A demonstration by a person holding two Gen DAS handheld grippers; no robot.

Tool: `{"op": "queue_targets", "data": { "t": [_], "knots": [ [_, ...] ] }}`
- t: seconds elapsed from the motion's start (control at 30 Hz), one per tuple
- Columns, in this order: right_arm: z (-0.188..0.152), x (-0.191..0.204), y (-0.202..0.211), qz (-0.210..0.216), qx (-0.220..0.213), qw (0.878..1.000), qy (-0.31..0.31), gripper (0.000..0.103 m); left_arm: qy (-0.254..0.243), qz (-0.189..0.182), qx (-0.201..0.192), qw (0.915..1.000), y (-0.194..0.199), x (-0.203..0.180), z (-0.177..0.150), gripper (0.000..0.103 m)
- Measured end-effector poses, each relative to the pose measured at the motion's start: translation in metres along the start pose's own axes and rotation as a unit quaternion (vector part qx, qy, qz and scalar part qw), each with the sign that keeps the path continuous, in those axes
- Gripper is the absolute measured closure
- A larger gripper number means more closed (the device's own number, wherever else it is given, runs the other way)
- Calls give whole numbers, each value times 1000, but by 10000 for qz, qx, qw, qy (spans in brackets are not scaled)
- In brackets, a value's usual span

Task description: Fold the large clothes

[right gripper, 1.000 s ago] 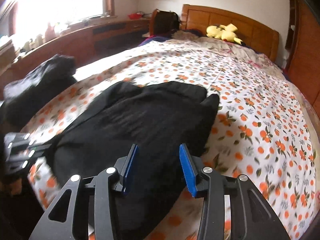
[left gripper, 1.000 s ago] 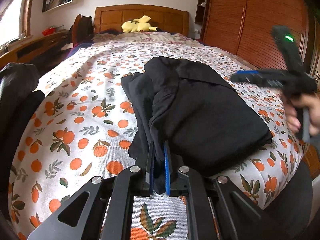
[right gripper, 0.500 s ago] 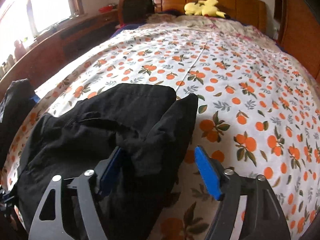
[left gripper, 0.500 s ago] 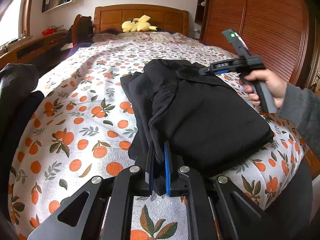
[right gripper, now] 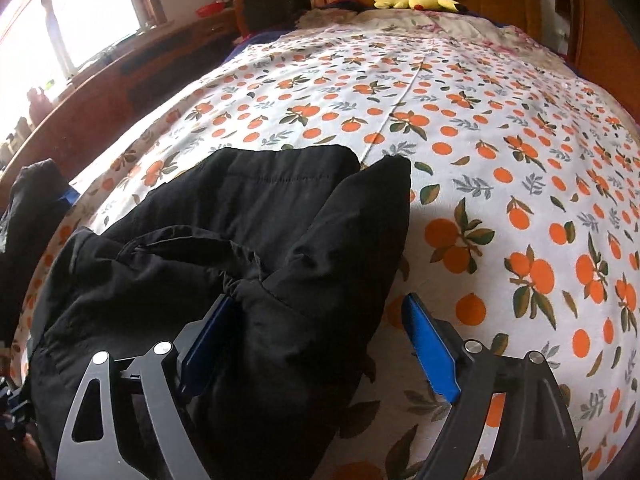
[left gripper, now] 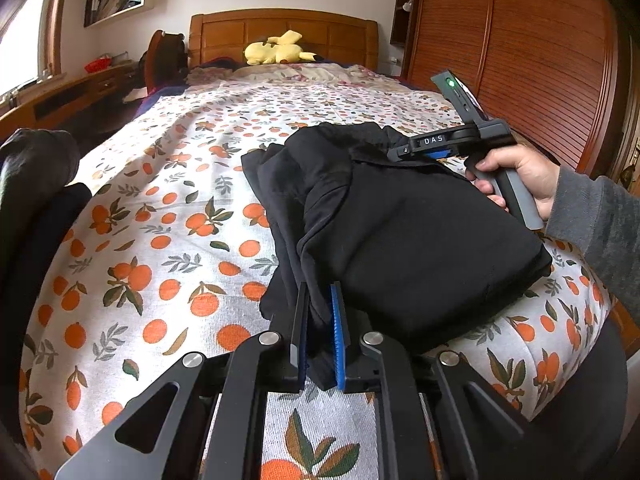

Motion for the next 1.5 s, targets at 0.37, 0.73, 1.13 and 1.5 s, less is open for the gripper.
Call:
{"op": "queue_targets", "data": {
  "t": [0.37,0.73,1.13,1.5],
  "knots": [
    [0,4,-4,104,-30,9999,106,22,298,314,-189,9989,40,12,-18,49],
    [-4,6,-5,367,30,9993,-54,30,386,-101,275,9988,-1,-4,-32,51],
    [10,22,39,252,-376,9987,252,80,395,-253,107,9988,5,-12,-16,95],
    [80,117,132,553,-1206,9899,499,82,464,288,-910,9944,114,48,45,96]
  ]
}}
Point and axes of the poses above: each gripper's, at about its wrist camera, not at the fingertips, and y roughly against the way its jaws point, x to its left, z to its top, the point moved 10 cm from there along -y, roughly the way its jaws point, and after that the axes turned 12 degrees about -z, right-handed, at the moved point
